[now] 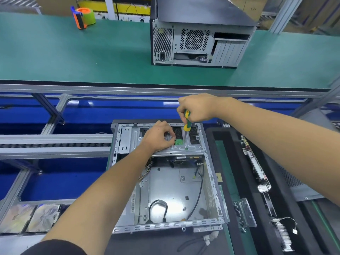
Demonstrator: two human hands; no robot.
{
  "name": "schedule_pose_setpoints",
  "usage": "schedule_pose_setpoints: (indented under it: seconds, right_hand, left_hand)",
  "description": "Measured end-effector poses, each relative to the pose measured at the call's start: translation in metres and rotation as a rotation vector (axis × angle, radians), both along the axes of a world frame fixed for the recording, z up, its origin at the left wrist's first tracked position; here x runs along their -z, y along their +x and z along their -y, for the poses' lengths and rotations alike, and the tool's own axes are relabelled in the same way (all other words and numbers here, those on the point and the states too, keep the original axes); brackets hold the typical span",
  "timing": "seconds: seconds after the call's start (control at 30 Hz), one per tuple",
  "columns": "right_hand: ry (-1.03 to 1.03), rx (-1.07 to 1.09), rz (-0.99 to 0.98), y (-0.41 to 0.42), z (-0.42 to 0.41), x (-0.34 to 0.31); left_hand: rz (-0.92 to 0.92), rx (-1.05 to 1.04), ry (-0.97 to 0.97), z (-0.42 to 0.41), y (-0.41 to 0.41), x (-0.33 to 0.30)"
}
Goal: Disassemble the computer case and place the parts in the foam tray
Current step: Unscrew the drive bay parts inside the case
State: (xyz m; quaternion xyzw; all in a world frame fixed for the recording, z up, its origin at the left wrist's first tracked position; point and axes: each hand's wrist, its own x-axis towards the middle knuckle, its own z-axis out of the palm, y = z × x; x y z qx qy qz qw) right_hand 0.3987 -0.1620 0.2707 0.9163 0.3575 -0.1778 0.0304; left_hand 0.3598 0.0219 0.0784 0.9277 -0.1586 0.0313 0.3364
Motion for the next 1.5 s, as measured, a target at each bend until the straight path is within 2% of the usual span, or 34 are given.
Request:
schedule_pose_setpoints:
  seconds: [0.13, 0.27, 0.43, 0.57, 0.8, 1.1, 1.37, 1.43, 1.5]
  right_hand:
    - [0.011, 0.024, -0.016, -0.012, 0.012, 0.005]
    - [0.046, 0.044, -0.006, -0.019, 0.020, 0.007]
    - [0.048, 0.060, -0.015, -0.026, 0.023, 0.007]
    - [0.072, 0.063, -0.030, -0.032, 0.022, 0.007]
    - [0.079, 0.064, -0.025, -0.033, 0.019, 0.007]
    - [0.102, 0.068, -0.022, -0.033, 0.018, 0.012]
    - [0.092, 0.062, -0.020, -0.030, 0.018, 0.011]
    - [0.089, 0.066, -0.034, -0.028, 0.020, 0.010]
    - [0.083, 0.070, -0.044, -0.028, 0.020, 0.010]
  left_hand:
    - [-0.060, 0.059, 0.113, -0.003, 0.008, -0.015]
    - [-0.162, 0.172, 0.466, 0.007, 0.027, -0.049]
    - [-0.170, 0.351, 0.873, 0.030, 0.038, -0.074]
    - [-0.152, 0.447, 1.091, 0.041, 0.039, -0.083]
    - [-0.057, 0.499, 1.129, 0.055, 0.037, -0.085]
    - [-0.066, 0.565, 1.048, 0.042, 0.048, -0.074]
    - [0.049, 0.714, 1.129, 0.040, 0.047, -0.082]
    - [0.041, 0.683, 1.080, 0.036, 0.051, -0.090]
    - [-0.001, 0.577, 0.945, 0.029, 0.059, -0.097]
